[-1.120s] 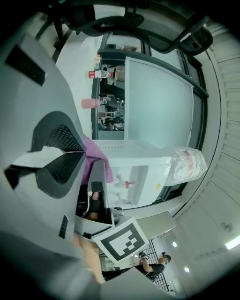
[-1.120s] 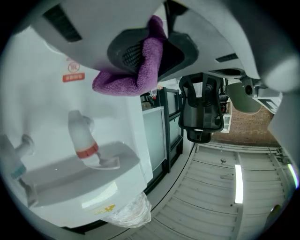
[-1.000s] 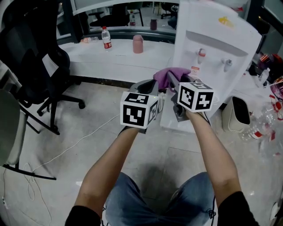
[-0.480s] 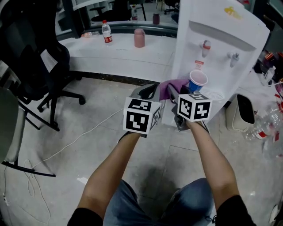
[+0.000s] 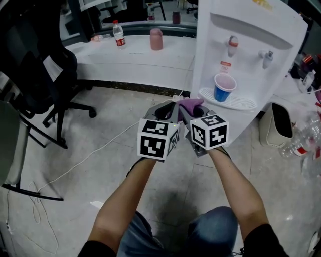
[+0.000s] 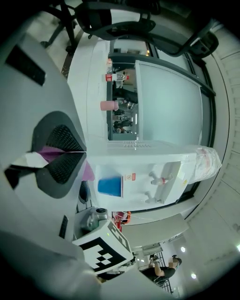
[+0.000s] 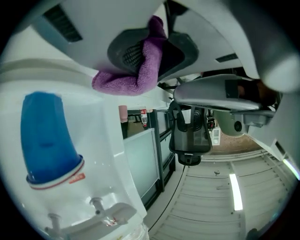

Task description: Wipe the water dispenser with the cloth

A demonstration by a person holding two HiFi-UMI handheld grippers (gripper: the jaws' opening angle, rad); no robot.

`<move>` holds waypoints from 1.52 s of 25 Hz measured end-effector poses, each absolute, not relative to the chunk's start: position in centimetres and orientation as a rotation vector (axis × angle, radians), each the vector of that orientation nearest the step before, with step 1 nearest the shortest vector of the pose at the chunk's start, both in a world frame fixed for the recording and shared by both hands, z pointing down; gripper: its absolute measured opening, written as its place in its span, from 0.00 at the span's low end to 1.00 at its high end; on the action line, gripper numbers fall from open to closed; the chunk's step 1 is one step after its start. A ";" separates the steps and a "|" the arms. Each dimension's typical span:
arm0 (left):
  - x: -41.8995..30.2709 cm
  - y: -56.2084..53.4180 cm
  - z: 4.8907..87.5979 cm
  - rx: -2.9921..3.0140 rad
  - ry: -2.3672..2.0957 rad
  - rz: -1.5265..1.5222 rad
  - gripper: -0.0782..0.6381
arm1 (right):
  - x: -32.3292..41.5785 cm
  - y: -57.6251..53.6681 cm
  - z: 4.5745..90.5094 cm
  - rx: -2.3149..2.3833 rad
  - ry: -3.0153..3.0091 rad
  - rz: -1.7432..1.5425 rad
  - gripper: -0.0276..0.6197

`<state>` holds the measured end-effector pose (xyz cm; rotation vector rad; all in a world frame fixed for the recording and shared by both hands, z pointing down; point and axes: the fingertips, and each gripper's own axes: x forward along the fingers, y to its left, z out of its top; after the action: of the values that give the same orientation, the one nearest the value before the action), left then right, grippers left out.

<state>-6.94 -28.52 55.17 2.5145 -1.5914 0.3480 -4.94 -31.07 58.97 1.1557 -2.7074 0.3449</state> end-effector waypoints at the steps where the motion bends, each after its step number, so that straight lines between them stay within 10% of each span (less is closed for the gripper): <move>1: -7.1 -28.3 55.5 2.510 -1.593 0.357 0.15 | -5.0 -31.2 59.6 1.165 -2.711 0.385 0.10; 38: -0.5 -27.4 62.4 2.603 -1.437 0.395 0.15 | 20.5 -30.6 63.3 1.782 -2.404 0.474 0.10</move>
<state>-0.47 -27.40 62.36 2.6026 -1.4370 0.3950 20.46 -30.64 63.34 1.7816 -2.4044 0.4741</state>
